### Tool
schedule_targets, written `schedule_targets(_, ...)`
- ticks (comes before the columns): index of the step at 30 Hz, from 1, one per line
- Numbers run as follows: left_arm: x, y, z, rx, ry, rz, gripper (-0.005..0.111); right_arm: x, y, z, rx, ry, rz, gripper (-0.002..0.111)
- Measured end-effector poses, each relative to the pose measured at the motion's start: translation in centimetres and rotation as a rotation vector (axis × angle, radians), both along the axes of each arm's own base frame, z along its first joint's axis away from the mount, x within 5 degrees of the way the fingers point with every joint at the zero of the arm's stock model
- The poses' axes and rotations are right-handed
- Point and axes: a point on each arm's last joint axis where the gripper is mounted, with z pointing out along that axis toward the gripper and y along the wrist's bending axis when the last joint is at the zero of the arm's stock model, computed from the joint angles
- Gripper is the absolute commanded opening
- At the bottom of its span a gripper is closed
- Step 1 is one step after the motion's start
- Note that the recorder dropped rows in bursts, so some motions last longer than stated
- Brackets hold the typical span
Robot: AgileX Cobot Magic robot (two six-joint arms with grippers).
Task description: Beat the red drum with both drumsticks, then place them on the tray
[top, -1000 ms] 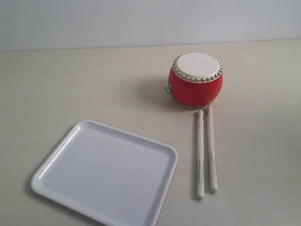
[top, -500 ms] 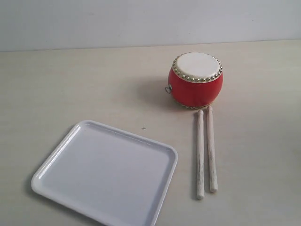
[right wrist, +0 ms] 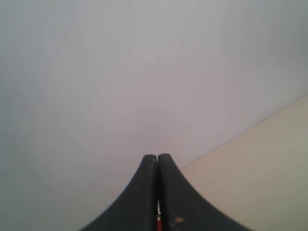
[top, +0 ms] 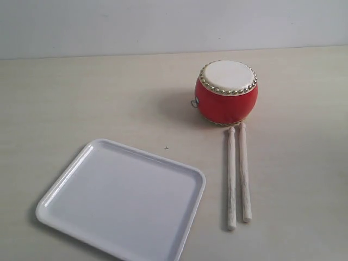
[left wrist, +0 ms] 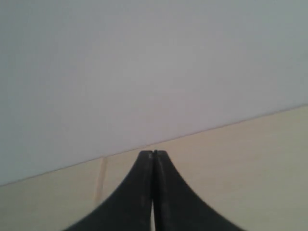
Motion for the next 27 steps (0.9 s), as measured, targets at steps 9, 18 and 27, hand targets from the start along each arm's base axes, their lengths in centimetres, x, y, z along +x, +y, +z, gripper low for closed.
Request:
schedule_targets(9, -0.6, 2.2, -3.1, -0.055, 0.374, 0.291, 0.0, 0.0, 0.0, -0.2, 0.001, 0.024, 0.001, 0.0)
schedule_targets(18, -0.4, -10.1, -6.8, -0.541, 0.923, -0.21, 0.0, 0.0, 0.0, -0.2, 0.001, 0.024, 0.001, 0.0)
schedule_targets(27, -3.2, -24.7, -8.6, -0.505, 0.987, -0.512, 0.0, 0.0, 0.0, -0.2, 0.015, 0.025, 0.002, 0.0)
